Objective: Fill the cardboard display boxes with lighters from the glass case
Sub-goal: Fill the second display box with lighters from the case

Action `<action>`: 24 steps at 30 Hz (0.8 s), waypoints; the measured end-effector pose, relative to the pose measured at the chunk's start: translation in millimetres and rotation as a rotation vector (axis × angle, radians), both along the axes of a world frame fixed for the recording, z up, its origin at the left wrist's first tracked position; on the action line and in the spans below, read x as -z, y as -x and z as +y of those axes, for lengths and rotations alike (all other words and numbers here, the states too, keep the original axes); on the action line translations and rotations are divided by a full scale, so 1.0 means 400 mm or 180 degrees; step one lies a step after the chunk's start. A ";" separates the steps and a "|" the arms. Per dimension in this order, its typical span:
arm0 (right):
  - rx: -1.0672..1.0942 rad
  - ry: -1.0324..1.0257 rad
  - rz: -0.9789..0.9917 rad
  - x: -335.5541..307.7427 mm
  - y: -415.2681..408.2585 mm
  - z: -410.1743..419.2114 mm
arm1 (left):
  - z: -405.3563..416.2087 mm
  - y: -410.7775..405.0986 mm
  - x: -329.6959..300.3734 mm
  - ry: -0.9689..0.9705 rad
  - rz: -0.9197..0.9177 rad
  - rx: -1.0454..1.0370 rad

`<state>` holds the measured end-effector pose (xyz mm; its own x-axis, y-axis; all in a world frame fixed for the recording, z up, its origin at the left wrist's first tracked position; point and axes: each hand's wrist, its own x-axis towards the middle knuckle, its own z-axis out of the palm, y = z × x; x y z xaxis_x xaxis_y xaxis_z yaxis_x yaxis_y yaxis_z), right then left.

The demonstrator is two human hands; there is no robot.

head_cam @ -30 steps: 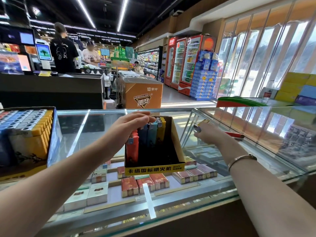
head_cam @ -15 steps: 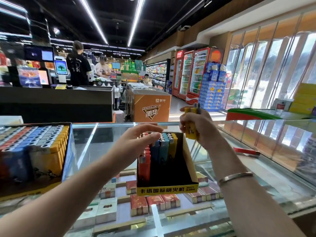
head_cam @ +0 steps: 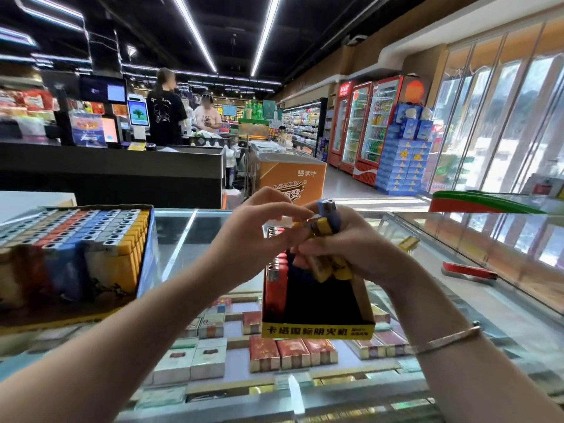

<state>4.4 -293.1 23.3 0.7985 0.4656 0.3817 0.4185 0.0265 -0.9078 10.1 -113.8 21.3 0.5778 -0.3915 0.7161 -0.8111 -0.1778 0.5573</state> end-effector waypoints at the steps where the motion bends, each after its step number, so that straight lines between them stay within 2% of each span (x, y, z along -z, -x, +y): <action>1: -0.0121 -0.0009 0.0034 -0.001 0.002 -0.001 | 0.004 0.001 -0.005 -0.0107 0.0002 0.0058; 7: -0.0663 -0.0165 0.0512 -0.007 0.009 -0.018 | 0.033 0.001 -0.033 -0.0746 0.0237 0.0444; 11: -0.0859 -0.0337 0.0686 -0.009 -0.002 -0.026 | 0.023 0.001 -0.028 -0.0254 0.0526 0.0482; 13: -0.0442 -0.0576 0.0591 -0.011 -0.007 -0.030 | 0.020 -0.005 -0.023 0.0037 0.0627 0.0380; 17: 0.0948 -0.1018 0.0104 -0.016 -0.020 -0.053 | 0.021 -0.017 -0.018 0.0400 0.0520 0.0048; 21: 0.2280 -0.0661 -0.0151 -0.002 -0.037 -0.062 | -0.003 -0.014 -0.025 -0.0233 0.0003 -0.0441; 24: 0.2541 -0.0677 -0.0048 0.005 -0.046 -0.067 | -0.042 -0.012 -0.047 -0.0806 -0.0471 -0.0742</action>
